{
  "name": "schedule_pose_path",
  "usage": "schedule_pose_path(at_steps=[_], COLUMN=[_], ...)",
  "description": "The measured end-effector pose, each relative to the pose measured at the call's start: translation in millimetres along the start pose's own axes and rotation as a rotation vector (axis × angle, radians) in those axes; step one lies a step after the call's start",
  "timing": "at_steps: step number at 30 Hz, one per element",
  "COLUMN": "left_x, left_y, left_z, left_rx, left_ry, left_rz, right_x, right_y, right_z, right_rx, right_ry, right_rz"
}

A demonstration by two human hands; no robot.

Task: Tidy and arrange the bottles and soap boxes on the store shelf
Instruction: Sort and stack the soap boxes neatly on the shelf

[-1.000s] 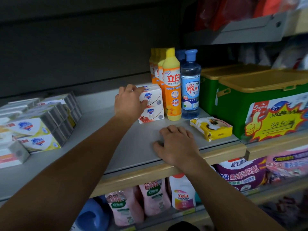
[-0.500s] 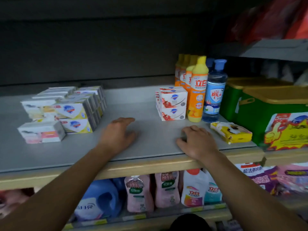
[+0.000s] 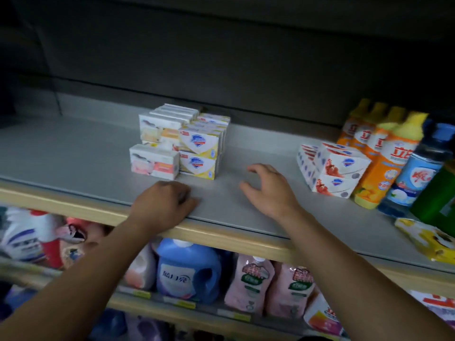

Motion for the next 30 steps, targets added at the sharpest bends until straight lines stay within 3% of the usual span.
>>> schedule_pose_path(at_steps=[6,12,14,18,21,25,30], left_x=[1.2,1.6,3.6,4.0,3.1,4.3,2.2], left_y=[-0.2,0.5,0.7,0.5,1.2,1.3,6.1], left_z=[5.5,7.8,10.2,10.2,8.3,3.2,-6.9], left_rx=[-0.055,-0.087,-0.092,-0.107,-0.124,-0.127,-0.128], left_ry=[0.051,0.043,0.039,0.016,-0.031,-0.246,-0.836], left_rz=[-0.036,-0.036,-0.023,-0.016,-0.039,-0.16,-0.165], right_x=[60.8,70.6,67.2,68.0,70.3,62.8,44.4], right_y=[62.4,103.8,105.2,98.8,87.7,55.9,4.3], right_z=[26.1,44.2,49.5,53.2,48.6,34.8,18.9], right_rx=[-0.083,-0.003,-0.058,-0.223,-0.257,-0.254,-0.13], right_ry=[-0.009,-0.356,-0.403,-0.375,-0.23,0.059,0.194], right_rz=[-0.136,-0.102,-0.116,-0.227,-0.226,-0.205,-0.177])
Point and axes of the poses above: each hand's wrist, its own y-axis towards the middle knuckle, its own z-axis out of the palm, x = y × z, the point moved 1 cm from there along y, towards the middle knuckle, and after that the axes turned 5 degrees about y, right-handed, at the moved point
